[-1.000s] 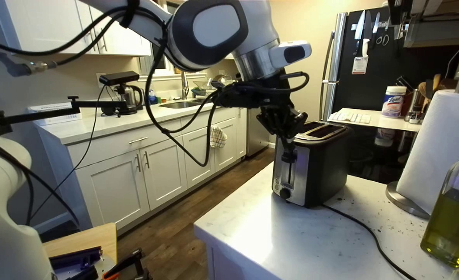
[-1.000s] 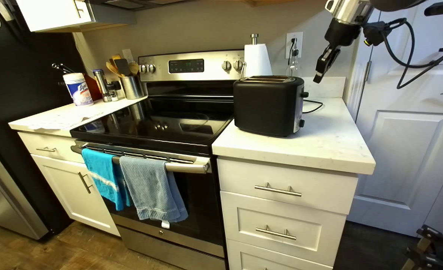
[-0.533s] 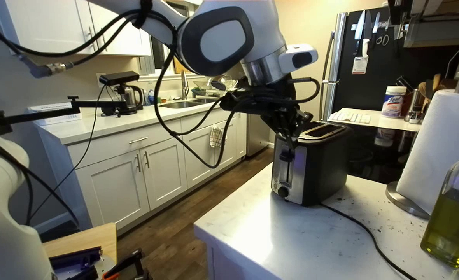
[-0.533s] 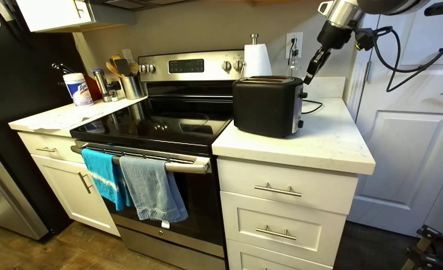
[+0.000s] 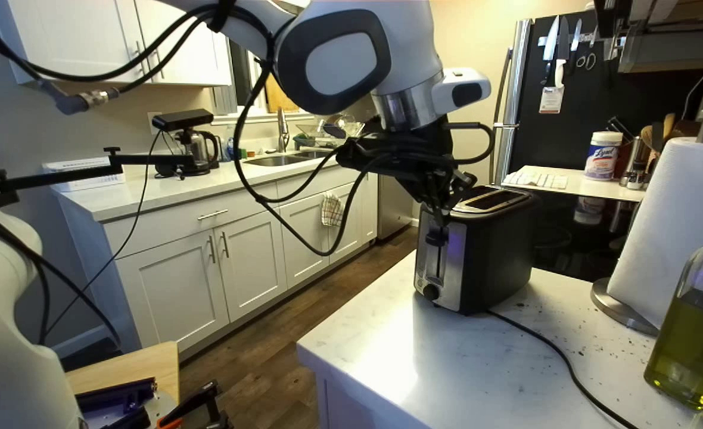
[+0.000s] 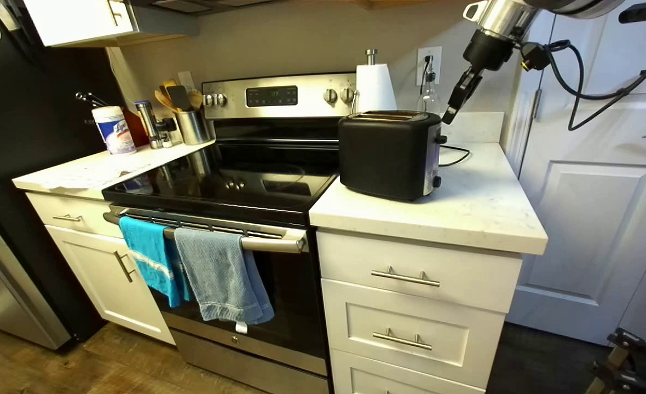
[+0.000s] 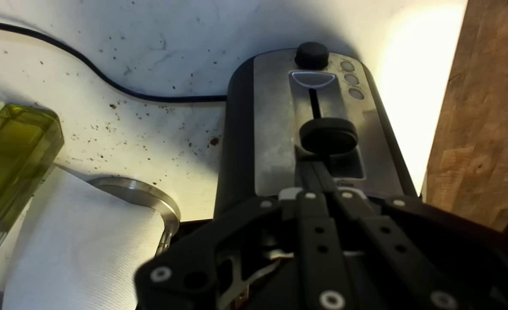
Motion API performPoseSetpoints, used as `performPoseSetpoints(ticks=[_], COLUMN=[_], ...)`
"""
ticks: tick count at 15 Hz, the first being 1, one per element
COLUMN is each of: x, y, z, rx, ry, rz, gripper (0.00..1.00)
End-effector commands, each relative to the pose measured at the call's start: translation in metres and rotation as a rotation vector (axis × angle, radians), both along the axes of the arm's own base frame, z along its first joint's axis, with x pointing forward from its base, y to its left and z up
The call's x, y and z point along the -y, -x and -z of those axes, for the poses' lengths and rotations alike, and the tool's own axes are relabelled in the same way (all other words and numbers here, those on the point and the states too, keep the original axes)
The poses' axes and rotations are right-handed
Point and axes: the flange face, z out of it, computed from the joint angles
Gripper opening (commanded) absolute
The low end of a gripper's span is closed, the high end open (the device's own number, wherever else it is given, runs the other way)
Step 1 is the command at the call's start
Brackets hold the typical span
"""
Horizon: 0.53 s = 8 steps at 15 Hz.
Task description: Push the lever on the toaster downwards.
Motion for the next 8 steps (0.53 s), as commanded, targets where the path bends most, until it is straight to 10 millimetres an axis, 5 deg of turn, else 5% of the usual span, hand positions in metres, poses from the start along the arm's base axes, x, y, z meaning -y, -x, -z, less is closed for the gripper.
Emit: performPoseSetpoints(ticks=[1, 8], x=[-0.0014, -0.0056], y=[0.0077, 0.0047], z=[-0.0113, -0.0159], rx=[-0.04, -0.065], ry=[-0.013, -0.014], rz=[-0.056, -0.068], gripper=[0.01, 0.01])
